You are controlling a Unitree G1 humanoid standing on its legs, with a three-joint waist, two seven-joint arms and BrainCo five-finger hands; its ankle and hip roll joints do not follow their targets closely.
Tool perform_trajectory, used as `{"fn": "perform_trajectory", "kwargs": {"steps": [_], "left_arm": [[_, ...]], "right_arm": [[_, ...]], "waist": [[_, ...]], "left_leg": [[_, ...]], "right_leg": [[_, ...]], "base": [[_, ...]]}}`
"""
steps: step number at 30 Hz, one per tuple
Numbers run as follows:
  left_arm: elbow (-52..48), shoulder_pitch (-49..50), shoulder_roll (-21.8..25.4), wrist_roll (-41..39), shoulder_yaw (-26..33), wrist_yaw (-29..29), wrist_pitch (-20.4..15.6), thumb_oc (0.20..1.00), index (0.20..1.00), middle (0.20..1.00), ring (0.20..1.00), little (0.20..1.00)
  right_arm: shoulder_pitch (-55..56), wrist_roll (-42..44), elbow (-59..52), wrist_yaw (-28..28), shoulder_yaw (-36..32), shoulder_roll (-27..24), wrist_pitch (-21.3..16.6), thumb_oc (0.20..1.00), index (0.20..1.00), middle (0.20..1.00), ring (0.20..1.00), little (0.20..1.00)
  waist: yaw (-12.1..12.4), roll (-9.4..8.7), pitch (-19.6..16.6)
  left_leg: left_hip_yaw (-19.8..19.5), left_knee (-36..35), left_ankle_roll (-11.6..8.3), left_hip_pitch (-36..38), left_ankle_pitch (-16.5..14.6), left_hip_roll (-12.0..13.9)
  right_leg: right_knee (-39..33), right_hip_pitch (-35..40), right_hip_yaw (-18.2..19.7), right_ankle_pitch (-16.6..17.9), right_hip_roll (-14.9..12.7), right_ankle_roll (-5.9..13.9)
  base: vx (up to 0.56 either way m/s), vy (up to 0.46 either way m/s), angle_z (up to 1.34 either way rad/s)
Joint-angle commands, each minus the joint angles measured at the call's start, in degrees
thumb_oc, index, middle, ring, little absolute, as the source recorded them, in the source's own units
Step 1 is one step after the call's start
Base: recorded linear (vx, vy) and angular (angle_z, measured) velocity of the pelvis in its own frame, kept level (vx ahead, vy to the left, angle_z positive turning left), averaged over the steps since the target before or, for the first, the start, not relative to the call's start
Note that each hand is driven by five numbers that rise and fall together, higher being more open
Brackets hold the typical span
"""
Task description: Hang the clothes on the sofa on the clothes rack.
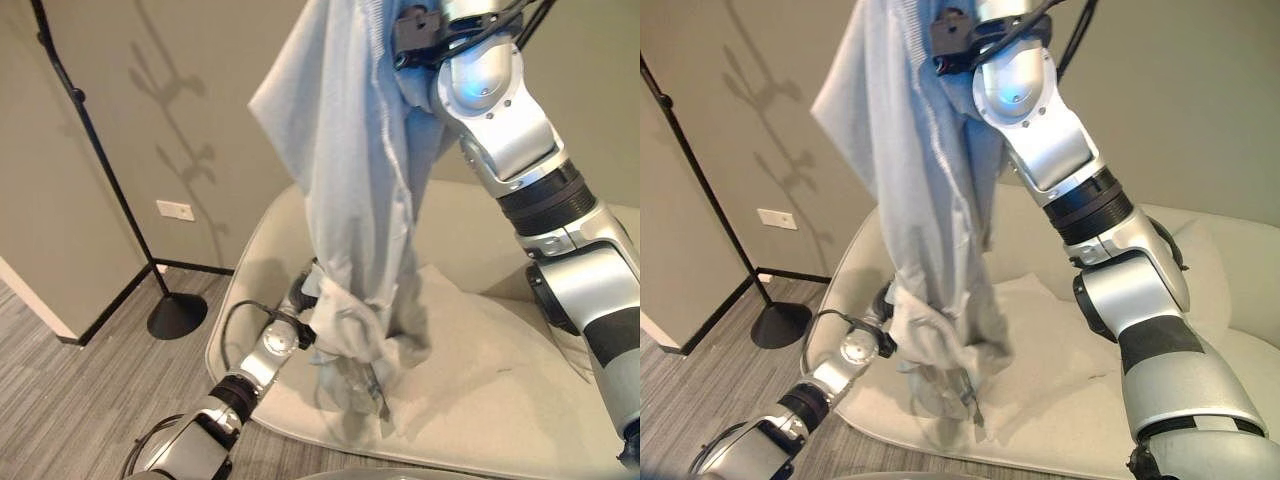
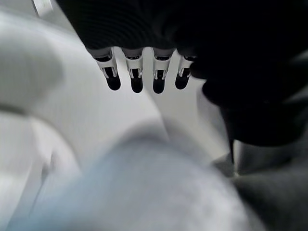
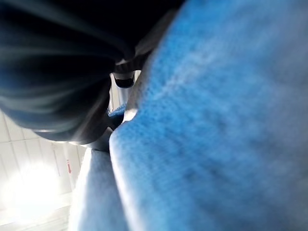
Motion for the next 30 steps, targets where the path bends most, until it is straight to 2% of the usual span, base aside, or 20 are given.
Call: {"fn": "perform_trajectory", "kwargs": {"steps": [1, 2, 3, 4, 7, 11, 12, 13, 14, 17, 18, 19, 21, 22, 23, 24, 25, 28, 29, 30], "left_arm": [[8.71, -8.23, -5.32, 3.83, -2.08, -0.37, -2.35, 1.000, 1.000, 1.000, 1.000, 1.000], [13.52, -10.95, -8.51, 3.68, -2.68, 0.80, -1.25, 1.000, 1.000, 1.000, 1.000, 1.000], [15.29, -12.16, -9.24, 2.75, -2.08, 1.43, -0.79, 0.200, 0.200, 0.200, 0.200, 0.200], [15.46, -12.31, -9.37, 2.74, -2.01, 1.45, -0.86, 0.200, 0.200, 0.200, 0.200, 0.200], [19.63, -15.88, -9.88, -2.70, 3.03, 4.22, 0.31, 0.200, 0.200, 0.200, 0.200, 0.200], [13.97, -14.13, -7.22, -5.78, 5.43, 6.80, -0.88, 0.200, 0.200, 0.200, 0.200, 0.200], [9.60, -12.59, -6.05, -6.85, 6.19, 7.37, -1.62, 0.200, 0.200, 0.200, 0.200, 0.200], [-4.31, -5.45, -0.97, -7.57, 10.13, 8.53, -2.72, 0.200, 0.200, 0.200, 0.200, 0.200], [-11.91, -0.99, 2.02, -7.88, 13.43, 9.29, -3.49, 0.200, 0.200, 0.200, 0.200, 0.200], [-23.76, 8.02, 6.98, -6.49, 21.14, 10.11, -4.22, 0.200, 0.200, 0.200, 0.200, 0.200], [-27.34, 11.36, 8.60, -4.94, 23.48, 10.10, -4.15, 0.200, 0.200, 0.200, 0.200, 0.200], [-32.76, 18.50, 12.01, -0.28, 30.53, 10.94, -4.35, 0.200, 0.200, 0.200, 0.200, 0.200], [-35.18, 21.39, 12.68, 0.82, 33.19, 10.85, -4.48, 0.200, 0.200, 0.200, 0.200, 0.200], [-39.20, 26.77, 12.93, 1.90, 38.92, 10.43, -5.62, 0.200, 0.200, 0.200, 0.200, 0.200], [-39.71, 27.36, 13.23, 1.96, 38.89, 10.32, -5.43, 0.200, 0.200, 0.200, 0.200, 0.200], [-42.53, 29.48, 12.46, 1.59, 40.73, 8.71, -6.98, 0.200, 0.200, 0.200, 0.200, 0.200], [-43.07, 30.12, 11.88, 1.74, 41.29, 7.98, -7.59, 0.200, 0.200, 0.200, 0.200, 0.200], [-45.64, 34.18, 10.91, 3.13, 41.78, 5.66, -8.26, 0.200, 0.200, 0.200, 0.200, 0.200], [-45.84, 34.60, 11.05, 3.18, 41.71, 5.61, -8.24, 0.200, 0.200, 0.200, 0.200, 0.200], [-45.96, 34.93, 10.39, 2.95, 41.42, 5.79, -8.25, 0.200, 0.200, 0.200, 0.200, 0.200]], "right_arm": [[-8.21, 5.02, 4.21, -0.79, -0.57, -3.02, -3.87, 0.200, 0.200, 0.200, 0.200, 0.200], [-8.49, 6.79, 1.46, -0.86, 0.18, -3.18, -4.62, 0.200, 0.200, 0.200, 0.200, 0.200], [-8.34, 7.32, 0.20, -0.78, 0.72, -3.50, -4.55, 0.200, 0.200, 0.200, 0.200, 0.200], [-8.39, 7.32, 0.15, -0.79, 0.79, -3.55, -4.51, 0.200, 0.200, 0.200, 0.200, 0.200], [-5.87, 8.24, -7.16, -0.22, 1.70, -6.51, -4.76, 0.200, 0.200, 0.200, 0.200, 0.200], [-3.73, 7.50, -10.52, -1.07, 0.86, -11.18, -5.60, 0.200, 0.200, 0.200, 0.200, 0.200], [-2.68, 6.81, -11.57, -1.46, 0.07, -13.39, -5.65, 0.200, 0.200, 0.200, 0.200, 0.200], [1.17, 4.88, -15.76, -1.68, -2.51, -19.74, -5.48, 0.200, 0.200, 0.200, 0.200, 0.200], [4.16, 3.75, -18.05, -1.40, -4.47, -22.53, -5.40, 0.200, 0.200, 0.200, 0.200, 0.200], [11.27, 0.26, -21.93, -0.24, -9.87, -25.86, -5.46, 0.200, 0.200, 0.200, 0.200, 0.200], [14.79, -1.24, -23.35, 0.20, -12.29, -26.13, -5.35, 0.200, 0.200, 0.200, 0.200, 0.200], [22.62, -3.93, -26.53, 1.97, -17.17, -25.28, -5.87, 0.200, 0.200, 0.200, 0.200, 0.200], [26.12, -4.88, -28.54, 2.85, -19.48, -24.78, -6.00, 0.200, 0.200, 0.200, 0.200, 0.200], [33.39, -10.07, -31.23, 3.49, -24.46, -22.46, -5.64, 0.200, 0.200, 0.200, 0.200, 0.200], [34.50, -10.28, -31.99, 3.64, -25.18, -22.10, -5.38, 0.200, 0.200, 0.200, 0.200, 0.200], [41.52, -13.46, -34.21, 3.47, -30.95, -19.19, -6.14, 0.200, 0.200, 0.200, 0.200, 0.200], [44.39, -14.11, -34.43, 2.93, -32.82, -17.98, -6.65, 0.200, 0.200, 0.200, 0.200, 0.200], [53.67, -17.56, -35.55, 2.65, -36.71, -14.15, -5.26, 0.200, 0.200, 0.200, 0.200, 0.200], [54.31, -17.72, -35.98, 2.70, -36.90, -13.86, -5.13, 0.200, 0.200, 0.200, 0.200, 0.200], [57.30, -18.06, -36.27, 2.77, -37.29, -12.10, -4.51, 0.200, 0.200, 0.200, 0.200, 0.200]], "waist": [[-0.42, 0.27, -1.42], [-1.96, 0.21, -1.35], [-2.55, 0.29, -1.20], [-2.51, 0.37, -1.14], [-5.11, 1.05, -0.44], [-4.92, 1.39, 0.19], [-4.51, 1.35, 0.40], [-3.20, 1.21, 0.79], [-2.23, 1.15, 1.28], [-0.17, 1.19, 1.68], [0.29, 0.97, 1.44], [2.25, 1.05, 1.83], [2.80, 1.14, 1.96], [4.45, 2.13, 3.58], [4.41, 1.79, 3.31], [5.98, 1.59, 6.20], [6.46, 1.68, 7.42], [6.63, 2.42, 8.05], [6.61, 2.41, 7.81], [6.20, 2.25, 8.25]], "left_leg": [[-4.08, 0.03, -3.69, 0.19, -1.83, 3.65], [-3.50, 0.03, -3.76, 0.48, -2.04, 3.59], [-3.23, 0.03, -3.80, 0.56, -2.03, 3.62], [-3.20, 0.03, -3.80, 0.57, -2.04, 3.63], [-1.59, 0.03, -3.94, 1.04, -2.06, 3.96], [-1.22, 0.03, -4.15, 1.17, -1.91, 4.28], [-1.34, 0.03, -4.23, 1.17, -1.89, 4.40], [-1.85, 0.03, -4.33, 0.93, -1.64, 4.70], [-2.26, 0.03, -4.31, 0.61, -1.02, 4.81], [-3.34, 0.03, -4.43, -0.53, -0.25, 5.19], [-3.82, 0.03, -4.61, -0.58, -0.58, 5.32], [-4.95, 0.03, -4.93, -1.36, -0.10, 5.57], [-5.43, 0.03, -5.03, -1.67, 0.04, 5.57], [-6.74, 0.07, -4.87, -2.81, 0.86, 5.23], [-6.88, 0.07, -4.89, -2.78, 0.81, 5.21], [-7.38, 6.72, -6.12, -8.42, 0.90, 5.16], [-6.50, 8.75, -7.00, -10.49, 1.22, 5.88], [-6.33, 9.86, -7.79, -12.30, 1.32, 10.90], [-6.48, 9.57, -7.94, -12.14, 1.47, 11.06], [-7.12, 7.92, -8.75, -11.98, 3.31, 15.27]], "right_leg": [[2.01, 3.94, 0.09, -4.05, -3.38, 3.06], [2.27, 3.73, 0.72, -4.04, -3.33, 3.16], [2.46, 3.51, 1.01, -4.04, -3.35, 3.18], [2.51, 3.47, 1.04, -4.05, -3.34, 3.18], [4.07, 2.05, 3.02, -4.14, -3.11, 3.05], [4.81, 1.69, 3.17, -4.38, -2.90, 2.91], [4.75, 1.78, 2.86, -4.42, -2.81, 2.86], [4.37, 2.16, 2.01, -4.65, -2.57, 2.73], [4.22, 2.28, 1.56, -4.49, -2.35, 2.58], [3.26, 2.57, 0.51, -4.61, -1.96, 2.45], [2.65, 3.14, 0.05, -4.97, -1.80, 2.55], [1.10, 4.00, -1.16, -5.06, -1.28, 2.47], [0.67, 4.24, -1.56, -5.18, -1.15, 2.40], [0.41, 4.11, -1.92, -5.34, -1.13, 2.35], [0.41, 4.23, -2.07, -5.44, -1.15, 2.35], [0.38, 4.67, -3.64, -5.78, -2.33, 1.72], [0.38, 4.88, -4.84, -5.95, -3.02, 1.67], [0.38, 5.23, -8.39, -5.97, -4.43, 2.89], [0.38, 5.33, -8.52, -5.97, -4.22, 2.86], [0.48, 5.03, -8.81, -5.76, -6.15, 4.04]], "base": [[0.04, -0.022, -0.04], [0.00, 0.000, 0.00], [0.02, -0.022, -0.07], [0.00, -0.012, -0.12], [0.01, -0.017, -0.25], [0.01, -0.027, -0.27], [0.01, -0.077, 0.01], [-0.02, -0.115, 0.09], [-0.04, -0.129, 0.07], [0.00, -0.073, 0.16], [-0.01, -0.137, 0.29], [0.03, -0.117, 0.32], [-0.02, -0.064, 0.32], [-0.04, -0.017, 0.36], [-0.17, -0.029, 0.33], [-0.19, 0.021, 0.44], [-0.24, 0.075, 0.61], [-0.04, 0.156, 0.94], [0.03, 0.314, 0.90], [0.02, 0.393, 0.63]]}}
